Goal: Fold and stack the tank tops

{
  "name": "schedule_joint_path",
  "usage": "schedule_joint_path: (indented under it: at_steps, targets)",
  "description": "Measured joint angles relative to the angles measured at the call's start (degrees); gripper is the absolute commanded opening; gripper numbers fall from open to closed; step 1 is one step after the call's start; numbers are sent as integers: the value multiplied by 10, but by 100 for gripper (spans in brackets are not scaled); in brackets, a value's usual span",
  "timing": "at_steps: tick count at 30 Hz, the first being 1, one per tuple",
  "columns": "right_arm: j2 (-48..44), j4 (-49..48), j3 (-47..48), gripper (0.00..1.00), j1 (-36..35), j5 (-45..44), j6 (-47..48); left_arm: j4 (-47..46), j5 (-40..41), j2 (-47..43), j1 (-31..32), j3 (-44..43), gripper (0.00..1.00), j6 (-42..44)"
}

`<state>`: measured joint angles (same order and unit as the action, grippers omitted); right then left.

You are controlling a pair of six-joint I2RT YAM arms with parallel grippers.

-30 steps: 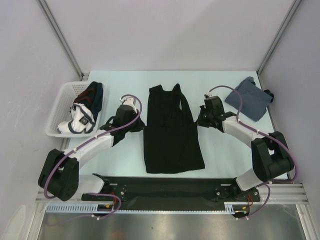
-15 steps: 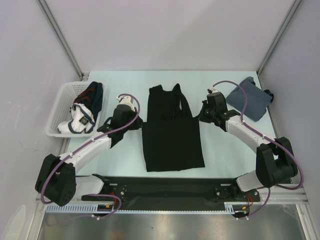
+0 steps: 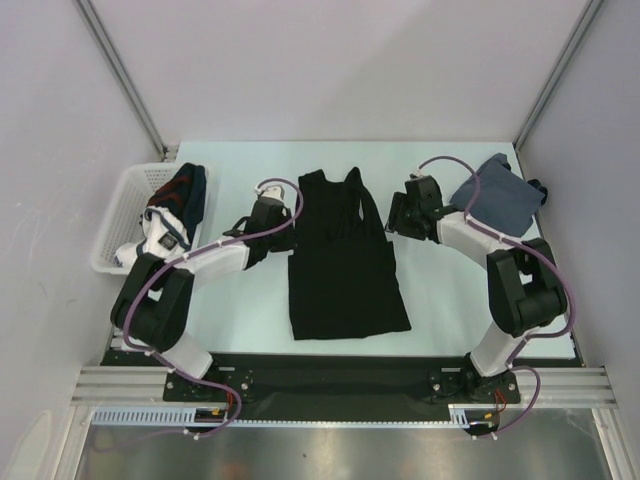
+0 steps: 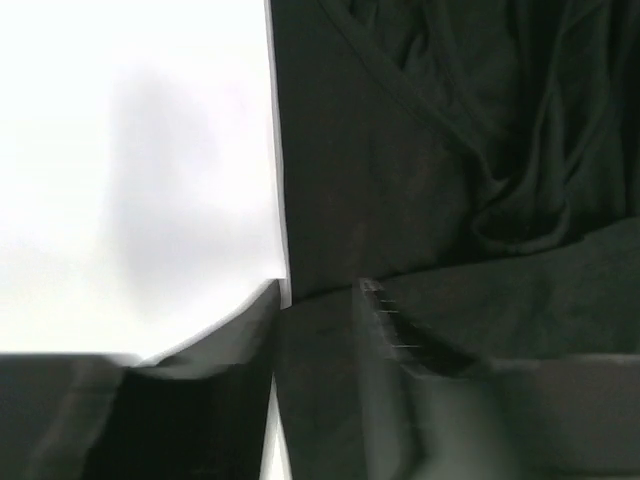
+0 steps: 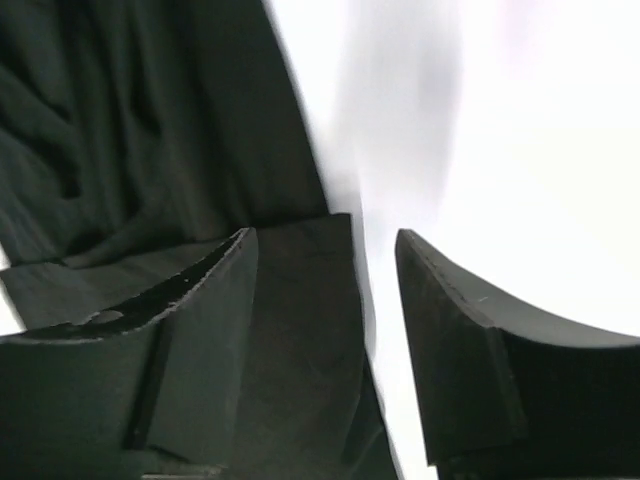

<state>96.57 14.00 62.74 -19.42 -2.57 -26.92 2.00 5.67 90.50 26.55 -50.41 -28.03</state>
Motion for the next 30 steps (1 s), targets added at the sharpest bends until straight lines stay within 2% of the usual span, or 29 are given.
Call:
schedule_joint_path:
  at_steps: [1,3,4,6,10,12,13,17,20,22,24,25,26,30]
  targets:
    - [5,0,0,64,2,-1,0,-3,-3,9,-1,-1,60,0]
    - [8,5,-1,65,3,0,0,-4,-10,16,-1,0,72,0]
    - [5,5,-1,66,4,0,0,-5,-12,14,-1,2,77,-1]
    - [-10,-3,-15,65,4,2,-1,-6,-13,4,-1,6,78,-3]
    - [-100,-4,-96,60,3,16,-5,-3,-21,-70,2,59,78,-5]
    - [-157,-1,-144,47,-1,26,-8,3,-26,-118,9,94,78,-11]
    - [-183,3,-168,46,-4,31,-11,9,-28,-144,19,111,78,-16]
    - [-251,31,-242,48,-19,50,-25,31,-31,-230,80,174,75,-50]
    - [-280,55,-286,55,-45,58,-41,47,-31,-278,133,218,74,-82]
    - [-308,77,-313,57,-66,54,-61,61,-28,-296,160,238,73,-99]
    - [-333,103,-329,57,-83,49,-83,76,-26,-306,190,250,71,-121]
    - [-343,113,-334,56,-92,43,-96,84,-23,-309,202,255,62,-130]
    - [-351,123,-338,54,-100,37,-108,88,-22,-312,212,260,57,-142]
    - [-381,145,-358,51,-124,19,-150,91,-17,-329,247,289,56,-176]
